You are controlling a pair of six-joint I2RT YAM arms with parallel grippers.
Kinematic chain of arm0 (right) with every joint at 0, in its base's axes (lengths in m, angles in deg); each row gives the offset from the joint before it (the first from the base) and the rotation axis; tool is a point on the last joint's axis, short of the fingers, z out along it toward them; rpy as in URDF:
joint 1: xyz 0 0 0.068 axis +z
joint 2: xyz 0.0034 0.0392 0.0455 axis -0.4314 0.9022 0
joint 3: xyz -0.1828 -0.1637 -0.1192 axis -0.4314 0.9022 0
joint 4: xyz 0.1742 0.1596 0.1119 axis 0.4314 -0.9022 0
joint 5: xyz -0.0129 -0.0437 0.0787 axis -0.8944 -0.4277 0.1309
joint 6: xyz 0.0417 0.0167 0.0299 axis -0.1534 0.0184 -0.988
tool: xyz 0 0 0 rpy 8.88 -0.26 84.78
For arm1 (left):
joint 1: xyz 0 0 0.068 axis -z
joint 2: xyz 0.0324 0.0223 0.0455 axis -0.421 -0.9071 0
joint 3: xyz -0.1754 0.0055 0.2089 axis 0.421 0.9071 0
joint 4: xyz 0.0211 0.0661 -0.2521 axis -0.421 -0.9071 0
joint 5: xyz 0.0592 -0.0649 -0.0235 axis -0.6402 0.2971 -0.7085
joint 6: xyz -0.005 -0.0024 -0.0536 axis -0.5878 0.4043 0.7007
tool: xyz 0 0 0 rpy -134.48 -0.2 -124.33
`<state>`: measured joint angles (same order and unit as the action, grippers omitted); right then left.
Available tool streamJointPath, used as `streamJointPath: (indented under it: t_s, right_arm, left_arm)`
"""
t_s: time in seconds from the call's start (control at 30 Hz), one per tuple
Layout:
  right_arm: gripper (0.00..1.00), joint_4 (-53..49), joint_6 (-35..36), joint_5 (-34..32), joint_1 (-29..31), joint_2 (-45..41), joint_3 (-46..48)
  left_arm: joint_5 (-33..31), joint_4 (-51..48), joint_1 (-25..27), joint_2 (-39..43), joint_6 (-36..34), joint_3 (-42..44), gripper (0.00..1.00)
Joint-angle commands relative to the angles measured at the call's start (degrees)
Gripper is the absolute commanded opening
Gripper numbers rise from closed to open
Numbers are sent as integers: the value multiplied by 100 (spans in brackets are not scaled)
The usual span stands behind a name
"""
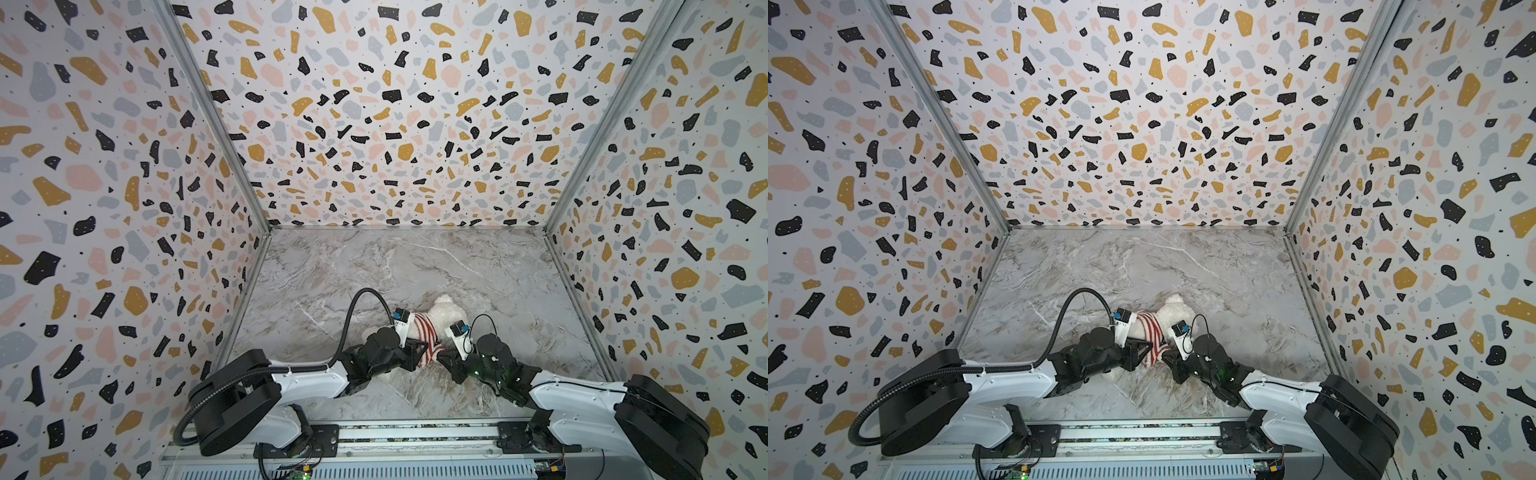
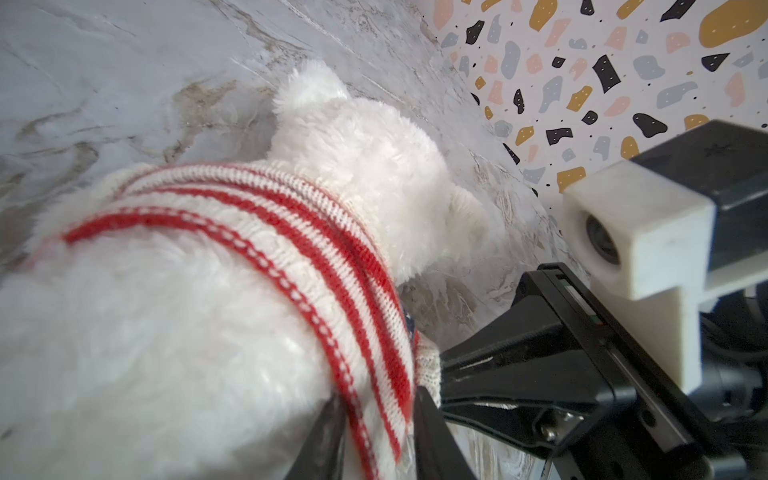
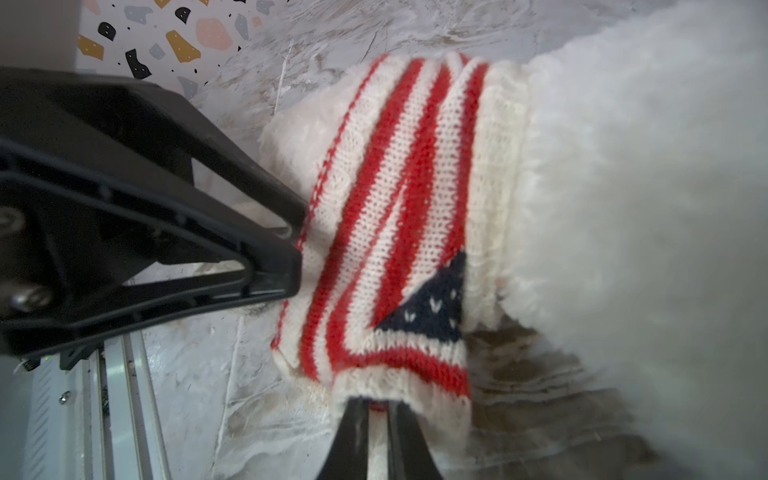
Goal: Dress the teddy bear
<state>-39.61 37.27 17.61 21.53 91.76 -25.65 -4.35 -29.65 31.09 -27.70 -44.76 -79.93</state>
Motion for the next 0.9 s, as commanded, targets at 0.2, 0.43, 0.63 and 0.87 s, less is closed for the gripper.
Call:
streamJointPath:
  t_s: [0.2,0.43,0.63,0.87]
  right_arm:
    - [13,240,-28,75,-110,63,15]
    - [14,321,39,182,-144,255,-79]
    - [15,460,115,305,-224,571,-187]
    - [15,530,69,467,-165,680,-285]
  left_arm:
    - [-319,-302,23,253,-85,-145,0]
    - [-523,-376,-166,628,121,411,0]
    - [-623,-359,-279,1016,237,736,0]
    - [-965,-398,-448,1162,290,1058,0]
